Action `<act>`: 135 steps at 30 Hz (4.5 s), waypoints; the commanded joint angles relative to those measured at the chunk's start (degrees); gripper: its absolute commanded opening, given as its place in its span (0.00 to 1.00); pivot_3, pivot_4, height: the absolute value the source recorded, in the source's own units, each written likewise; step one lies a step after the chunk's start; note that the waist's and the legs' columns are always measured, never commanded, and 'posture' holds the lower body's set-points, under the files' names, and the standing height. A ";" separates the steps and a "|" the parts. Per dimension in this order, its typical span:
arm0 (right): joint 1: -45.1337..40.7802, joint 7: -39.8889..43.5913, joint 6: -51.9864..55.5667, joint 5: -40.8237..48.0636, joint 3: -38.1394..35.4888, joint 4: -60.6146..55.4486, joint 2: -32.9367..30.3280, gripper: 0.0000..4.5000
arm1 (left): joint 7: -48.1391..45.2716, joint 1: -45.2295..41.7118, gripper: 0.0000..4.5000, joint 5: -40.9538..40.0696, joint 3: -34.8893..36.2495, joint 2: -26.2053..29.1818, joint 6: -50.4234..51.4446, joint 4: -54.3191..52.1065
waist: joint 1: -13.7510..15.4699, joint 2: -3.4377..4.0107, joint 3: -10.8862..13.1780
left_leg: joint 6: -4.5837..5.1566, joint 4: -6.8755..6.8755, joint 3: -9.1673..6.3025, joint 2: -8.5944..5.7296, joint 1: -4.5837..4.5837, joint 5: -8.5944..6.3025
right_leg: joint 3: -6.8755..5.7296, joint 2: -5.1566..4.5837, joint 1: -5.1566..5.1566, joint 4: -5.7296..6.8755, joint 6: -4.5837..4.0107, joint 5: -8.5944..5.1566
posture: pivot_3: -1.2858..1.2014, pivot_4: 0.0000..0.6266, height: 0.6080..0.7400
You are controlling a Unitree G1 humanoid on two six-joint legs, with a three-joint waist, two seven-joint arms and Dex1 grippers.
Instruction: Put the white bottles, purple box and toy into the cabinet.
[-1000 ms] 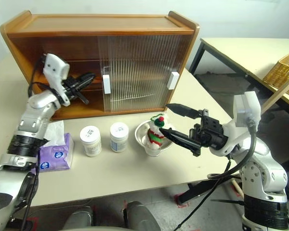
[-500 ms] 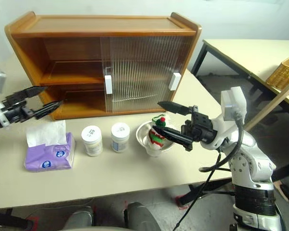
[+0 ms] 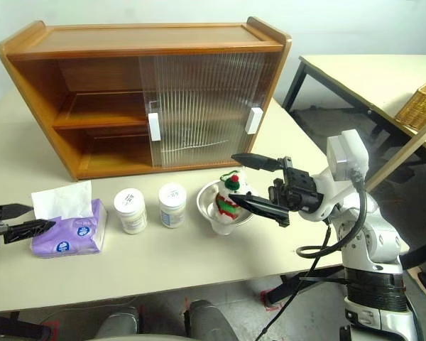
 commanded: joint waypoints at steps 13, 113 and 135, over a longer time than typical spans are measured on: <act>2.18 4.03 -4.86 -5.63 3.36 -0.78 -2.99 1.00 | 7.51 -0.55 0.90 5.50 -7.09 -5.11 -0.77 6.74 | 0.27 0.01 -0.05 | -0.05 -0.14 0.19 0.02 0.28 0.03 | 0.05 0.19 0.12 0.07 -0.13 -0.08 | 0.47 0.01 1.00; -1.33 -11.91 -0.40 3.26 5.35 -8.39 14.16 1.00 | 78.09 -31.84 0.01 -32.86 -10.41 -42.21 -41.20 6.54 | 2.43 -1.72 1.10 | 0.17 -0.24 1.42 -0.58 2.01 -0.13 | 1.42 0.16 1.68 0.05 1.55 -0.79 | 0.51 0.02 1.00; 1.55 -13.70 -2.08 2.58 6.47 -11.18 15.46 1.00 | 73.15 -43.68 0.01 -19.85 -13.34 -46.73 -40.91 22.31 | 1.17 -1.73 1.08 | 0.32 -0.13 1.42 -0.60 1.89 -0.21 | 1.42 0.15 1.70 -0.11 1.69 -0.74 | 0.47 0.00 1.00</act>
